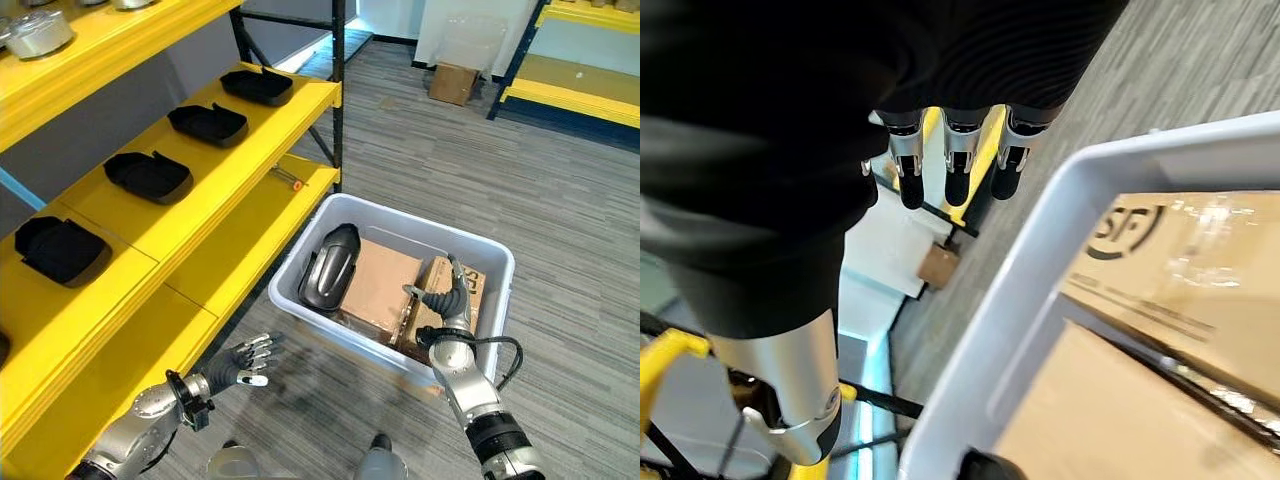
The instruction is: Move parts from the plastic box to the shelf.
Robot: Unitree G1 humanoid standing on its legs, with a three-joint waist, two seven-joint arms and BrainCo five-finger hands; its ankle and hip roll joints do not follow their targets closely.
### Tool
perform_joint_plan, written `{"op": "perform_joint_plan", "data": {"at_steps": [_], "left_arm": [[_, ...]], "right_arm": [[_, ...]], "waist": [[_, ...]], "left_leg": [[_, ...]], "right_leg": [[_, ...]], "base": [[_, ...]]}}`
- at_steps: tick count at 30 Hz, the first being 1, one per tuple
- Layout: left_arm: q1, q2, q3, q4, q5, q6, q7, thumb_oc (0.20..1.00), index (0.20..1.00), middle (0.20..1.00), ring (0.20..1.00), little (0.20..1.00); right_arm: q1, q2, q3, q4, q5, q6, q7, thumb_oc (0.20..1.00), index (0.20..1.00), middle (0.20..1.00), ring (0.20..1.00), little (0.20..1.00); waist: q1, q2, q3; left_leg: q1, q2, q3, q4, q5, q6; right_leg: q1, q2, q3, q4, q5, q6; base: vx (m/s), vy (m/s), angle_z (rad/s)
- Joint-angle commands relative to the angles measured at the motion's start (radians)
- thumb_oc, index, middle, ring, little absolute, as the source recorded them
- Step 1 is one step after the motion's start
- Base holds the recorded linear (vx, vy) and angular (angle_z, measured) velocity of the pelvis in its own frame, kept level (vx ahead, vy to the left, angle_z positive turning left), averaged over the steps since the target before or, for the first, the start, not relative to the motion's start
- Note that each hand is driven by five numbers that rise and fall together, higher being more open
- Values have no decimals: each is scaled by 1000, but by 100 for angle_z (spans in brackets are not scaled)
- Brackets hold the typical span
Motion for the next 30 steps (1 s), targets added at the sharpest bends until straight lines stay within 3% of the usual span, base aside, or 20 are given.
{"op": "perform_joint_plan", "data": {"at_steps": [1, 2, 4, 5, 6, 7, 9, 11, 17, 20, 26, 30], "left_arm": [[-19, 27, 11, -33, -67, -48, 3, 1000, 1000, 1000, 1000, 1000], [-28, 11, 17, -26, -77, -39, 10, 1000, 1000, 1000, 1000, 1000], [-29, -6, 23, -15, -76, -36, 24, 1000, 1000, 1000, 1000, 1000], [-22, -26, 25, -11, -92, -29, 28, 1000, 1000, 1000, 1000, 1000], [-9, -48, 21, -7, -73, -15, 33, 1000, 1000, 1000, 1000, 1000], [5, -56, 20, -7, -68, -8, 43, 1000, 1000, 1000, 1000, 1000], [34, -61, 7, 29, -63, -27, 26, 1000, 1000, 1000, 1000, 1000], [36, -65, -20, 48, -65, -51, 25, 1000, 1000, 1000, 1000, 1000], [2, -24, -32, 51, -92, -71, 52, 1000, 1000, 1000, 1000, 1000], [-15, -11, -46, 41, -75, -69, 67, 1000, 1000, 1000, 1000, 1000], [-66, -9, -71, 15, -96, -58, 73, 1000, 1000, 1000, 1000, 1000], [-138, 1, -101, -17, -184, -22, 20, 1000, 1000, 1000, 1000, 1000]], "right_arm": [[-8, 46, -22, -96, 29, -19, 35, 1000, 1000, 1000, 1000, 1000], [-1, 52, -12, -95, 24, -26, 41, 1000, 1000, 1000, 1000, 1000], [4, 57, -3, -90, 22, -36, 54, 1000, 1000, 1000, 1000, 1000], [4, 58, 17, -97, 26, -67, 44, 1000, 1000, 1000, 1000, 1000], [12, 63, 31, -109, 13, -105, 19, 1000, 1000, 1000, 1000, 1000], [16, 67, 35, -115, -4, -113, 27, 1000, 1000, 1000, 1000, 1000], [6, 78, 47, -87, -16, -127, 55, 1000, 1000, 1000, 1000, 1000], [12, 73, 55, -89, 24, -96, 64, 1000, 1000, 1000, 1000, 1000], [28, 83, 20, -83, 76, -68, 81, 1000, 1000, 1000, 1000, 1000], [-21, 108, 7, -42, 104, -86, 69, 1000, 1000, 1000, 1000, 1000], [-175, 116, -16, 59, 191, -2, 52, 1000, 1000, 1000, 1000, 1000], [-316, 126, -34, 178, 256, 4, 14, 1000, 1000, 1000, 1000, 1000]], "waist": [[-7, -33, 42], [-10, -17, 58], [-7, -3, 68], [10, 18, 67], [22, 24, 67], [29, 22, 68], [43, 16, 66], [26, 14, 49], [36, -9, 64], [69, -12, 94], [127, 3, 146], [178, 27, 188]], "left_leg": [[-117, 34, 63, 281, -147, -30], [-163, 18, 31, 258, -94, -21], [-169, -27, -2, 164, -73, -13], [-175, -58, -47, -39, -22, -17], [-186, -64, -89, -107, 24, -23], [-191, -73, -141, -112, 28, -19], [-171, -102, -213, -111, -43, 6], [-136, -109, -159, -104, -89, 10], [-117, -152, -173, -97, -151, 38], [-128, -159, -184, -102, -155, 48], [-201, -173, -231, -76, -144, 44], [-277, -203, -294, -66, -131, 53]], "right_leg": [[49, -17, -54, -39, 31, -35], [39, -3, -48, -38, 36, -46], [39, 5, -30, -36, 35, -35], [46, 12, -13, -56, 45, -20], [56, 10, 0, -68, 47, -19], [59, 4, 19, -60, 43, -20], [58, -14, 66, -15, 16, -17], [60, -15, 59, -8, 2, -20], [21, -30, 62, -10, 33, 14], [15, -38, 44, -22, 47, 21], [-3, -45, 9, 1, 34, 9], [-63, -50, -21, 74, 11, 0]], "base": [[47, -65, 6], [63, 109, 26], [118, 268, 4], [269, 458, -43], [298, 535, -49], [260, 458, -63], [208, 445, -78], [173, 452, -131], [1, 117, -10], [-40, -18, 22], [-37, 10, 18], [-102, 10, 28]]}}
